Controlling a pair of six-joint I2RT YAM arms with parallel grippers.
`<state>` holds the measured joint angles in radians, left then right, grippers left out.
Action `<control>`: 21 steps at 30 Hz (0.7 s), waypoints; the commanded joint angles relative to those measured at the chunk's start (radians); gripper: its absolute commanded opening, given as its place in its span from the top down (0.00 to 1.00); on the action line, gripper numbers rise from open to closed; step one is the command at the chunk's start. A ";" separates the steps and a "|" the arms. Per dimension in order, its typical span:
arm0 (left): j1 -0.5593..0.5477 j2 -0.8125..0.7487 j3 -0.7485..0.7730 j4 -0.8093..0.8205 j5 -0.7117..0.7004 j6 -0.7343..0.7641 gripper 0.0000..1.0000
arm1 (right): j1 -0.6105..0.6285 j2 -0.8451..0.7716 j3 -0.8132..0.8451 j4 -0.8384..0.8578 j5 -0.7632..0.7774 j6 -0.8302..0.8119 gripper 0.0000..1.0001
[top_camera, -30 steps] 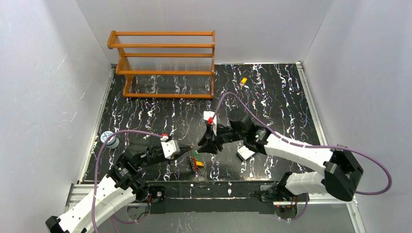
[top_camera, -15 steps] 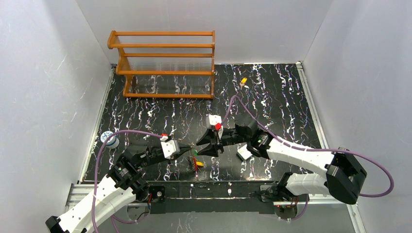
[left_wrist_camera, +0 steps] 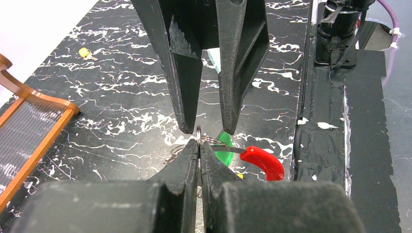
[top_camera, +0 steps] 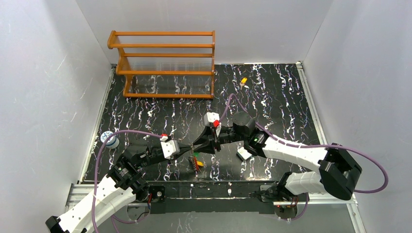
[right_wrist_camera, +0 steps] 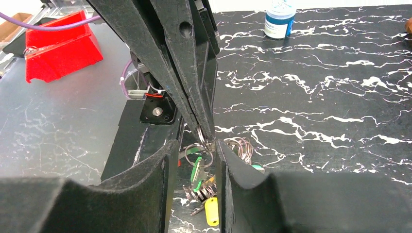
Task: Put the keys on the keyring
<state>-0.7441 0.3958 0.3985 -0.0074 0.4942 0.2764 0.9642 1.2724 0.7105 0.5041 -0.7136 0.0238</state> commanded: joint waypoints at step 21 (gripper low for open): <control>-0.006 0.018 0.007 0.041 0.012 -0.009 0.75 | 0.001 -0.002 0.178 -0.352 0.066 -0.178 0.99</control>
<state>-0.7437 0.4076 0.3985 0.0025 0.4973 0.2672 0.9642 1.2980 0.7757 0.3672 -0.6918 -0.0536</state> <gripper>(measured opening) 0.228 0.031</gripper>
